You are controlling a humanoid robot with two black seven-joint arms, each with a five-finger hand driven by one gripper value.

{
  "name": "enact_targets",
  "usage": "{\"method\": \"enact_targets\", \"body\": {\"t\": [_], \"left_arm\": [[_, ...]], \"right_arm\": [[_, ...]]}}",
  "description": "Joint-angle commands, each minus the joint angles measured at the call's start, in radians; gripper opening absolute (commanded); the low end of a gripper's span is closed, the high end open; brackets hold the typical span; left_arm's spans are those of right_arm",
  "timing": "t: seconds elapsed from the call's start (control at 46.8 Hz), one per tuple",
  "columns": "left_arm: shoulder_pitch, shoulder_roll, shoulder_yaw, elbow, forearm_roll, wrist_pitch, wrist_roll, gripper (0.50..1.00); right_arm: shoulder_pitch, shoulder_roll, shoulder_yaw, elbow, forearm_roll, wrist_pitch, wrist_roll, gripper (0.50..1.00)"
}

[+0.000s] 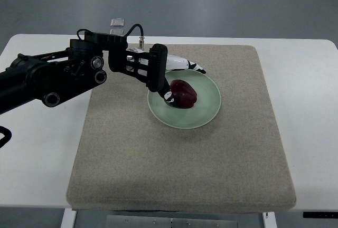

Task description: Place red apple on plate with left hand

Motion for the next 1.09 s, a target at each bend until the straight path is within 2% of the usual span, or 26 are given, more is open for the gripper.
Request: {"method": "enact_targets", "body": {"t": [0.0, 0.107, 0.342, 0.684, 0.919, 1.069], "left_arm": [[-0.015, 0.033, 0.001, 0.006, -0.151, 0.001, 0.000, 0.996], [-0.041, 0.085, 0.007, 0.029, -0.358, 0.001, 0.000, 0.996], [-0.041, 0.118, 0.004, 0.173, -0.754, 0.001, 0.000, 0.996], [0.017, 0.182, -0.004, 0.267, -1.115, -0.010, -0.001, 0.996], [0.067, 0.191, -0.010, 0.284, -1.222, -0.013, -0.001, 1.000], [0.089, 0.225, -0.010, 0.288, -1.389, -0.025, -0.001, 1.000]], "right_arm": [[0.000, 0.000, 0.000, 0.000, 0.000, 0.000, 0.000, 0.964], [0.000, 0.000, 0.000, 0.000, 0.000, 0.001, 0.000, 0.964], [0.000, 0.000, 0.000, 0.000, 0.000, 0.000, 0.000, 0.964], [0.000, 0.000, 0.000, 0.000, 0.000, 0.001, 0.000, 0.964], [0.000, 0.000, 0.000, 0.000, 0.000, 0.001, 0.000, 0.964], [0.000, 0.000, 0.000, 0.000, 0.000, 0.001, 0.000, 0.964]]}}
